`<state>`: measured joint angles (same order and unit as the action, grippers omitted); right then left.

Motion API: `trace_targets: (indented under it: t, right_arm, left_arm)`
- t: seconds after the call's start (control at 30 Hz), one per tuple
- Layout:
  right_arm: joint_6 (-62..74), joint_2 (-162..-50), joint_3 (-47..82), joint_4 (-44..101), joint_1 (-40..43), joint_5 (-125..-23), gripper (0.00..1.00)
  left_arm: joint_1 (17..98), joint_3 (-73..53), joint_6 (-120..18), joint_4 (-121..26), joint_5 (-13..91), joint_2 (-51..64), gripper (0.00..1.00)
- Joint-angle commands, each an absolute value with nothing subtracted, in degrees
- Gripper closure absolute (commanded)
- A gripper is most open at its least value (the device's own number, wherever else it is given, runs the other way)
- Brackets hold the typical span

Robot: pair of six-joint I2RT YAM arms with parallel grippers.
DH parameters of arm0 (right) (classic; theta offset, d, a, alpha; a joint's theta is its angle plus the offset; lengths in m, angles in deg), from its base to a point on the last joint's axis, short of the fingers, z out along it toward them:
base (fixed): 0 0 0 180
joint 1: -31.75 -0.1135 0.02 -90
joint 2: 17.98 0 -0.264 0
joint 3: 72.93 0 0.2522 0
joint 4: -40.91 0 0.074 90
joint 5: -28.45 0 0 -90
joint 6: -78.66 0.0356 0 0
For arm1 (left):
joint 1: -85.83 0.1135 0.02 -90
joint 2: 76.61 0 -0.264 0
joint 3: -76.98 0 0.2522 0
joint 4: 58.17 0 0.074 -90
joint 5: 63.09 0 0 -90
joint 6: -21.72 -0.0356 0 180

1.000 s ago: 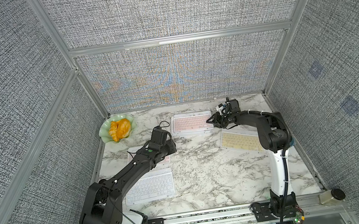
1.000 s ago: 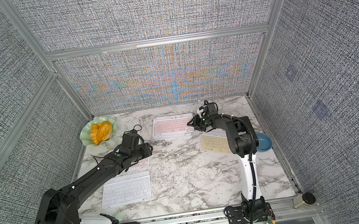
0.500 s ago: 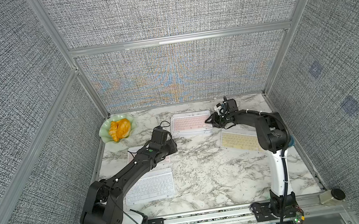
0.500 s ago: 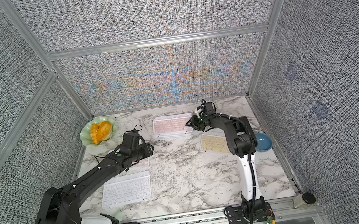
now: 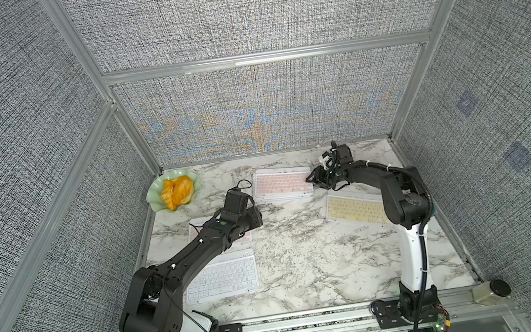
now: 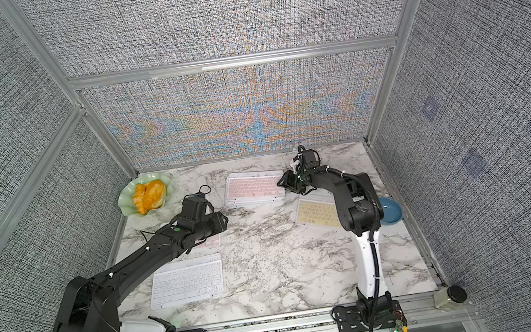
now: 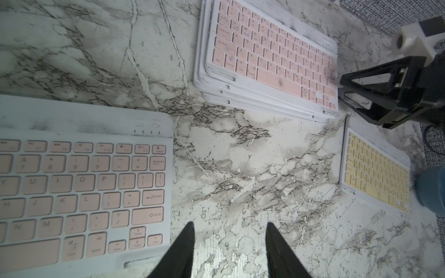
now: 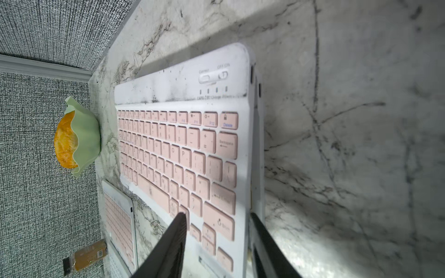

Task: Stack the numeric keypads
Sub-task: Place the numeric keypad at the numeric keypad, then move the numeric keypad to the center of the board.

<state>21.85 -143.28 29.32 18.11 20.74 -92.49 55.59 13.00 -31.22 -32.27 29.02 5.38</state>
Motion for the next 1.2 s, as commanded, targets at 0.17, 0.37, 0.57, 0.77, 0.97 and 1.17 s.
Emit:
trace_targets:
  t: [0.17, 0.37, 0.57, 0.77, 0.97, 1.17]
  right_arm:
    - [18.51, -135.0, 24.21, 16.96, 20.74, -85.19, 0.55]
    - [16.79, -123.22, 10.99, 17.31, 20.58, -77.05, 0.55]
    - [16.57, -112.77, -2.89, 16.81, 20.5, -69.68, 0.53]
    - [14.67, -110.02, -9.26, 15.48, 20.41, -66.28, 0.51]
    - [12.77, -113.48, -9.82, 15.57, 19.74, -65.15, 0.51]
    - [13.51, -114.57, -11.59, 16.92, 16.17, -66.25, 0.51]
  left_arm:
    - [55.68, 13.26, -32.63, -32.6, 29.2, 4.52, 0.51]
    - [55.67, 14.06, -33.21, -33.06, 29.26, 3.97, 0.51]
    - [55.68, 14.62, -34.84, -33.31, 29.27, 3.32, 0.51]
    - [55.58, 13.2, -34.63, -33.5, 31.24, 4.06, 0.52]
    - [55.39, 14.08, -33.17, -35.35, 31.7, 4.07, 0.52]
    - [55.33, 14.52, -33.12, -35.0, 31.4, 3.81, 0.52]
